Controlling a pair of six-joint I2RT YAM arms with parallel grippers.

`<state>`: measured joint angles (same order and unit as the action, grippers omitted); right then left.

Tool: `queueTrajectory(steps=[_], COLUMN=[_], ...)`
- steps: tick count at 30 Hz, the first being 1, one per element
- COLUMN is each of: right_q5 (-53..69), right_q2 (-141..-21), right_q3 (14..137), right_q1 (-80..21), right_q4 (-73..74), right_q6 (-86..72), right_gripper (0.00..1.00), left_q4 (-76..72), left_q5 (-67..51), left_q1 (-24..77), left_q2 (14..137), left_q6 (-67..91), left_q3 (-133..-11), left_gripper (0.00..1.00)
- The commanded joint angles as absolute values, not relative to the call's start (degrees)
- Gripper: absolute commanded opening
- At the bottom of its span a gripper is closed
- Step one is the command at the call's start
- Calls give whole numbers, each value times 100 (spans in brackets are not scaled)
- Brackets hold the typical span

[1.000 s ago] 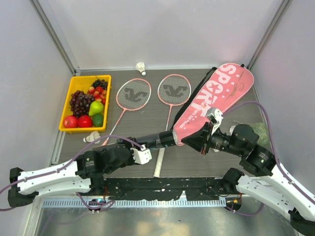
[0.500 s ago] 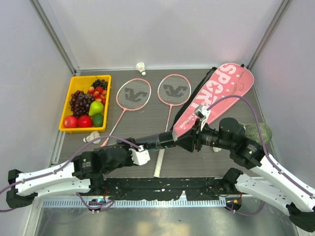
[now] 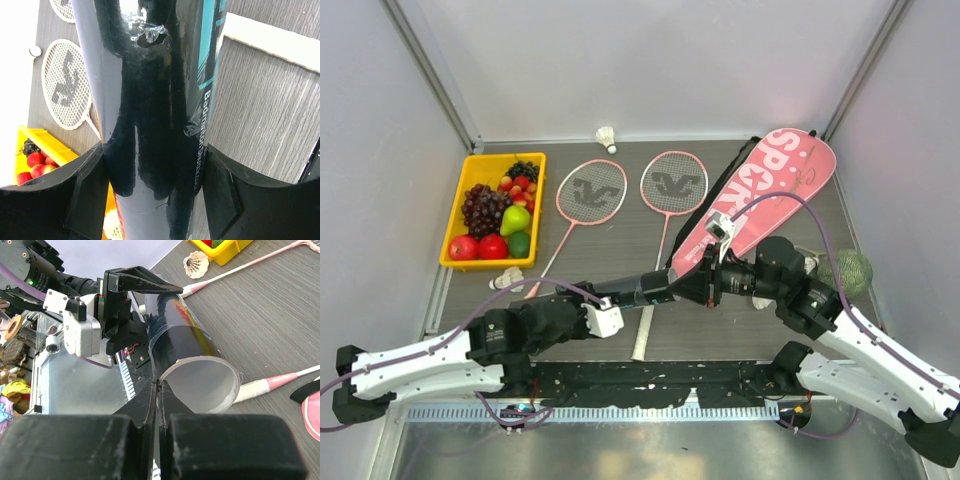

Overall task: Pack up the badminton gear
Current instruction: Open the lid of the shuttle tube.

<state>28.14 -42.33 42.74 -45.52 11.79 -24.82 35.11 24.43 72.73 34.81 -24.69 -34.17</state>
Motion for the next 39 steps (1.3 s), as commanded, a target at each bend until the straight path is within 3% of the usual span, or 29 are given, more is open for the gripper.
queueTrajectory(steps=[1, 4, 8, 11, 14, 28, 39], right_q5=[2953, 3573, 4983, 4966, 5133, 4203, 2690], right_q2=[-4114, -3842, -3587, -3542, -3384, -3085, -3620], right_q3=[4192, 4035, 3631, 3849, 3805, 4534, 5309], right_q1=[-4500, -4107, -3350, -3340, -3287, -3225, -3217], right_q4=[738, 511, -1010, -135, -246, 1177, 1951], right_q6=[-2602, -2777, -3945, -3367, -3454, -2778, -2285], right_gripper=[5, 5, 5, 5, 5, 5, 5], left_q4=[3094, 3067, 3024, 2918, 2839, 2768, 3453], left_q5=[2426, 2592, 2760, 2672, 2724, 3313, 4587], left_q1=[7304, 7304, 7295, 7304, 7295, 7295, 6848], left_q2=[3296, 3287, 3331, 3287, 3261, 3217, 3718], left_q6=[-2610, -2733, -2857, -2874, -2953, -2839, -1065], left_q3=[-3437, -3297, -3199, -3208, -3156, -3199, -4341], left_gripper=[0, 0, 0, 0, 0, 0, 0])
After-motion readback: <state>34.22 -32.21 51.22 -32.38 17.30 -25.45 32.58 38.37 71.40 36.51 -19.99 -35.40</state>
